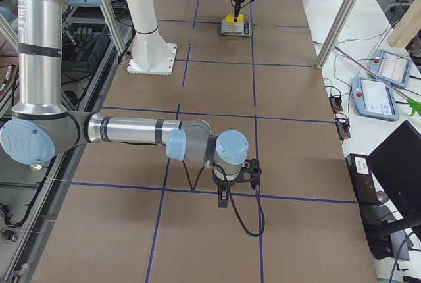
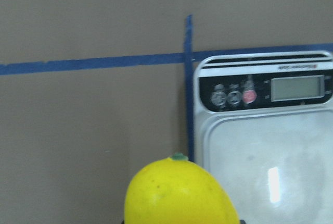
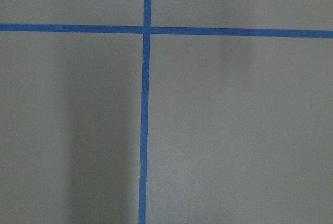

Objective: Weigh mango
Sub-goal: 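Lift the mango with the left gripper and carry it over the scale tray, then open the left gripper to release the mango onto the scale tray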

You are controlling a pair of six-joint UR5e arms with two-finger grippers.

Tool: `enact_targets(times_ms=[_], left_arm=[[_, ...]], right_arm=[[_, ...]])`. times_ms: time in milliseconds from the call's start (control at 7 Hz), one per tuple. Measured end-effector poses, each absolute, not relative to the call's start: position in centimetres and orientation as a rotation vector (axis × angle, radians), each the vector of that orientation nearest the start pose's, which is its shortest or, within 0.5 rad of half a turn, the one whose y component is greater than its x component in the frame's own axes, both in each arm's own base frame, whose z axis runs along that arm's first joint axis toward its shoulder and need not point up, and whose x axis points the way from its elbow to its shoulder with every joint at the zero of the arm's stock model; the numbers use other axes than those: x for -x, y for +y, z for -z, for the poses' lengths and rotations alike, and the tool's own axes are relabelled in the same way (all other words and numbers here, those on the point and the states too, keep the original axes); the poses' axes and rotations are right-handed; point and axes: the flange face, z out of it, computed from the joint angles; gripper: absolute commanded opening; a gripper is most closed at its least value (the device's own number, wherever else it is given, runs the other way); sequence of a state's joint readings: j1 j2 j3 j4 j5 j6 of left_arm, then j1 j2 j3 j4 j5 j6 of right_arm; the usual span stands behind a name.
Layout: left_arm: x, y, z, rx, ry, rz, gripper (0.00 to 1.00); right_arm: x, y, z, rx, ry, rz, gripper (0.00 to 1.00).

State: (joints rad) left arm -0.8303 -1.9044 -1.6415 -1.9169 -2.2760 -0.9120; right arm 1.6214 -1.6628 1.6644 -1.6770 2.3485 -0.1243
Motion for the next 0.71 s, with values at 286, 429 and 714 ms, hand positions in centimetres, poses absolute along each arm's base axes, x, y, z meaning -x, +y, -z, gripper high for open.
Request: enact_targets(times_ms=[286, 429, 714], left_arm=[[-38.2, -50.2, -40.1, 0.021, 0.974, -0.123, 1.0], [-38.2, -50.1, -40.0, 0.018, 0.976, -0.125, 1.0], [-36.2, -50.5, -38.3, -0.023, 0.998, -0.113, 1.0]], right_arm=[[-8.6, -44.1, -66.6, 0.032, -0.783, 0.029, 1.0], [-8.6, -44.1, -66.6, 0.032, -0.783, 0.029, 1.0], [-8.6, -44.1, -66.6, 0.032, -0.783, 0.029, 1.0]])
